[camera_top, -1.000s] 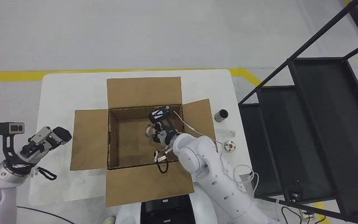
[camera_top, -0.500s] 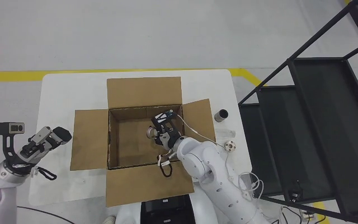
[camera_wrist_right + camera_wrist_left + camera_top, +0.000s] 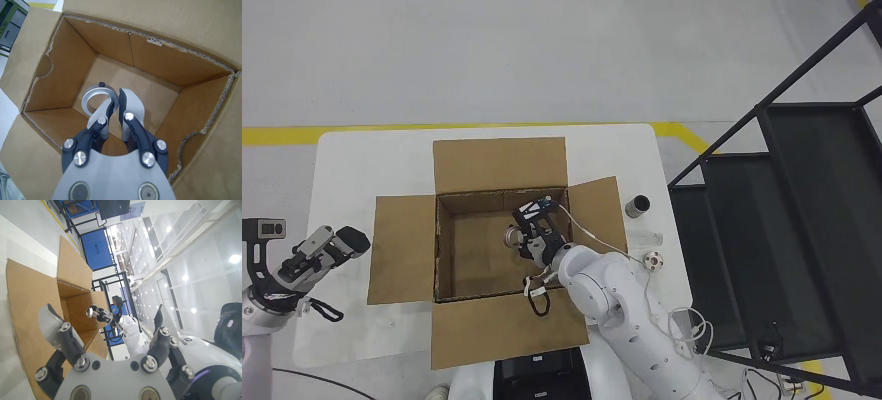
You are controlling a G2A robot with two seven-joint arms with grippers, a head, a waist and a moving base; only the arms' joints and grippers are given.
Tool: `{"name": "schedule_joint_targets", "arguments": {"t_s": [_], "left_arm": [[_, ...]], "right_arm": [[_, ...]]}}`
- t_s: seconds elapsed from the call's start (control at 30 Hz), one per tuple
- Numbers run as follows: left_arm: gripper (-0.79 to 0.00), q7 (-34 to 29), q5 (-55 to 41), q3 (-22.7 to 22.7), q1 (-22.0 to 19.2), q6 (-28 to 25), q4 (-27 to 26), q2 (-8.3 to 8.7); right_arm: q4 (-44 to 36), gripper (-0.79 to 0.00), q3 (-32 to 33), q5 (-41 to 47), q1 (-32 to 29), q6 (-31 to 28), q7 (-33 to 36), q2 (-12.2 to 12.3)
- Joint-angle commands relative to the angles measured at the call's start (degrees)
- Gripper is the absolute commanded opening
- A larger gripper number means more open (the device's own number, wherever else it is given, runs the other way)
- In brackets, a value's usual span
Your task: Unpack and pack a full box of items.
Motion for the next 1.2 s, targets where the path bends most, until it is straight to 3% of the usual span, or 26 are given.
{"name": "schedule_joint_targets", "arguments": {"t_s": [0.0,0.43,0.63,0.93,1.03,1.17], "left_arm": [[0.0,0.0,0.0,0.0,0.0,0.0,0.0,0.0],[0.0,0.0,0.0,0.0,0.0,0.0,0.0,0.0],[0.0,0.0,0.0,0.0,0.0,0.0,0.0,0.0],[0.0,0.0,0.0,0.0,0.0,0.0,0.0,0.0],[0.0,0.0,0.0,0.0,0.0,0.0,0.0,0.0],[0.0,0.0,0.0,0.0,0.0,0.0,0.0,0.0]], "right_arm": [[0.0,-0.785,0.0,0.0,0.0,0.0,0.0,0.0],[-0.08,-0.785,0.14,0.02,-0.54,-0.06,-1.15,0.09],[-6.71,-0.785,2.33,-0.41,-4.8,-0.08,-0.77,0.93],[-23.9,-0.785,17.66,8.7,-19.73,-4.73,1.11,3.4],[-27.56,-0.785,22.53,12.89,-24.24,-7.64,-0.92,3.98],[-29.07,-0.785,31.22,23.68,-29.11,-6.48,-7.57,4.16]]}}
